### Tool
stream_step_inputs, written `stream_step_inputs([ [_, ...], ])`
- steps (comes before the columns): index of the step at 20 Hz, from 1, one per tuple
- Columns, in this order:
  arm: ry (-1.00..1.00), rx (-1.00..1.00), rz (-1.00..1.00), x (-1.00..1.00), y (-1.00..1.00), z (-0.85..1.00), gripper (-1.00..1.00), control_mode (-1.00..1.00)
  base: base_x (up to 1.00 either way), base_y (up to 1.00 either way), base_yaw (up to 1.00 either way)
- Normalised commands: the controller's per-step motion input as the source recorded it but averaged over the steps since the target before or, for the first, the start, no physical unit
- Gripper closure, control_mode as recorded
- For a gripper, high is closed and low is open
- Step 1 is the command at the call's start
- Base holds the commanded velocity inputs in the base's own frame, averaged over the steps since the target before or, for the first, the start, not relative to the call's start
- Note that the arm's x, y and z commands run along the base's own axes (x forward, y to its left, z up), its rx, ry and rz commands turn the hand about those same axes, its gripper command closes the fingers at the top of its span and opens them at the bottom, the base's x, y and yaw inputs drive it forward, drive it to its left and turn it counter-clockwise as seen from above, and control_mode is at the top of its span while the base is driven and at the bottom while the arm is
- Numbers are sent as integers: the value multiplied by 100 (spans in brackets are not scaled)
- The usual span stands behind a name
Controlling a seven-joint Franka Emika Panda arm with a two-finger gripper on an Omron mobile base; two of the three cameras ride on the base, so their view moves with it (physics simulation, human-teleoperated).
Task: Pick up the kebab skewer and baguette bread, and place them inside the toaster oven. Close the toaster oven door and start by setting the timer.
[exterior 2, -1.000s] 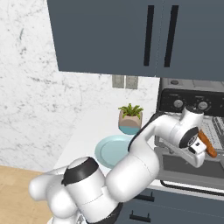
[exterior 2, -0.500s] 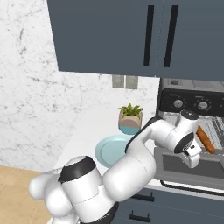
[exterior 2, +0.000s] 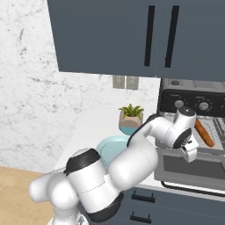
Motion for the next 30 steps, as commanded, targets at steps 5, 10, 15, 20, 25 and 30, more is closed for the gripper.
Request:
stream_step_inputs([
  [5,-4,0,-4,2,0,-14,-100,-100,0,0,0],
  [10,-5,0,-3,18,0,-11,-100,-100,0,0,0],
  [15,-6,0,-3,11,0,-3,-100,-100,0,0,0],
  [20,-3,0,-3,13,0,-1,-100,-100,0,0,0],
  [25,-2,0,-3,17,0,-1,-100,-100,0,0,0],
  [30,-3,0,-3,14,0,-3,-100,-100,0,0,0],
])
